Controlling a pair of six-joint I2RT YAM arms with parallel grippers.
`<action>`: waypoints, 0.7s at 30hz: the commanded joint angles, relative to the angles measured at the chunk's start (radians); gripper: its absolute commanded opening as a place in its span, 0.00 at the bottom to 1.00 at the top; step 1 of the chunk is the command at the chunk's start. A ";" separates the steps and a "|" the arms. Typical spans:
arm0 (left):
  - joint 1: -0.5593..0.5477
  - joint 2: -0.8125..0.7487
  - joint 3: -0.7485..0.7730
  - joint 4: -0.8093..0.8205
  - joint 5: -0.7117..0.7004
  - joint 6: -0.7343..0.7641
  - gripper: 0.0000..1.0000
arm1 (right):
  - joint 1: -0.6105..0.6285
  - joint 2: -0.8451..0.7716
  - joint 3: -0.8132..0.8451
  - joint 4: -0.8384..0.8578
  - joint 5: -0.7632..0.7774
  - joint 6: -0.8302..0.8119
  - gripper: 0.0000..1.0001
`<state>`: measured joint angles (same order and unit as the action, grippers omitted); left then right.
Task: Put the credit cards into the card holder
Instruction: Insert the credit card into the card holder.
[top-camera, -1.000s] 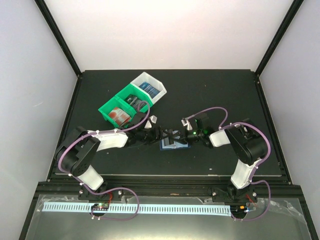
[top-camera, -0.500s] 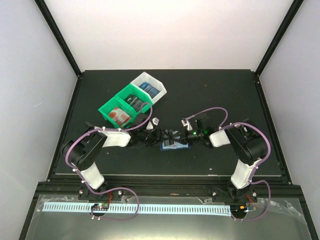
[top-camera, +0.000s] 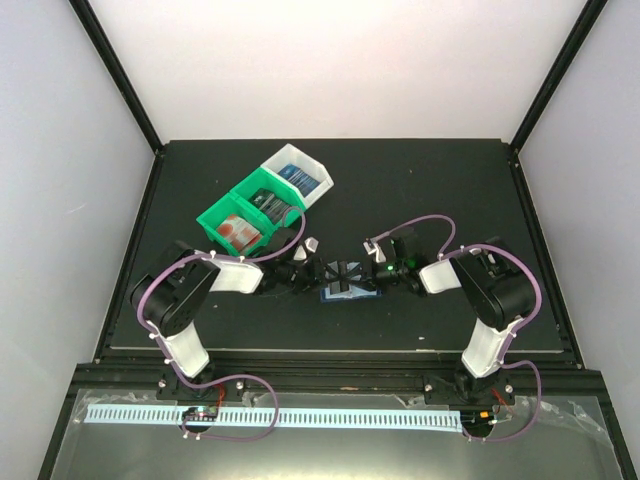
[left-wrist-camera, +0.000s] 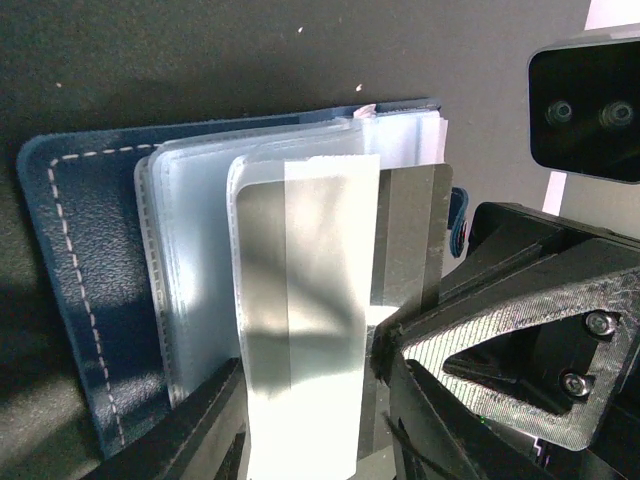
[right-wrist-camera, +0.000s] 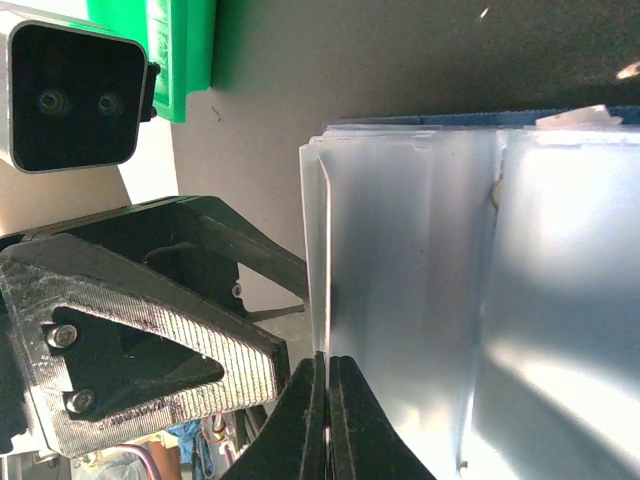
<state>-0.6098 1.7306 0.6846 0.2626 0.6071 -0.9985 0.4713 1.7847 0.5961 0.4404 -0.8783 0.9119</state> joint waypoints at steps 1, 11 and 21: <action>-0.001 0.009 0.010 0.080 0.049 -0.007 0.38 | 0.003 -0.004 0.019 -0.008 -0.014 -0.019 0.04; 0.000 -0.002 -0.005 0.111 0.051 -0.055 0.25 | 0.004 0.007 0.028 -0.043 0.015 -0.021 0.06; 0.000 0.016 -0.004 0.114 0.054 -0.057 0.08 | 0.004 0.002 0.037 -0.099 0.053 -0.048 0.15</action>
<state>-0.6033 1.7321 0.6640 0.2871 0.6106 -1.0523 0.4686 1.7847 0.6128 0.3649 -0.8440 0.8883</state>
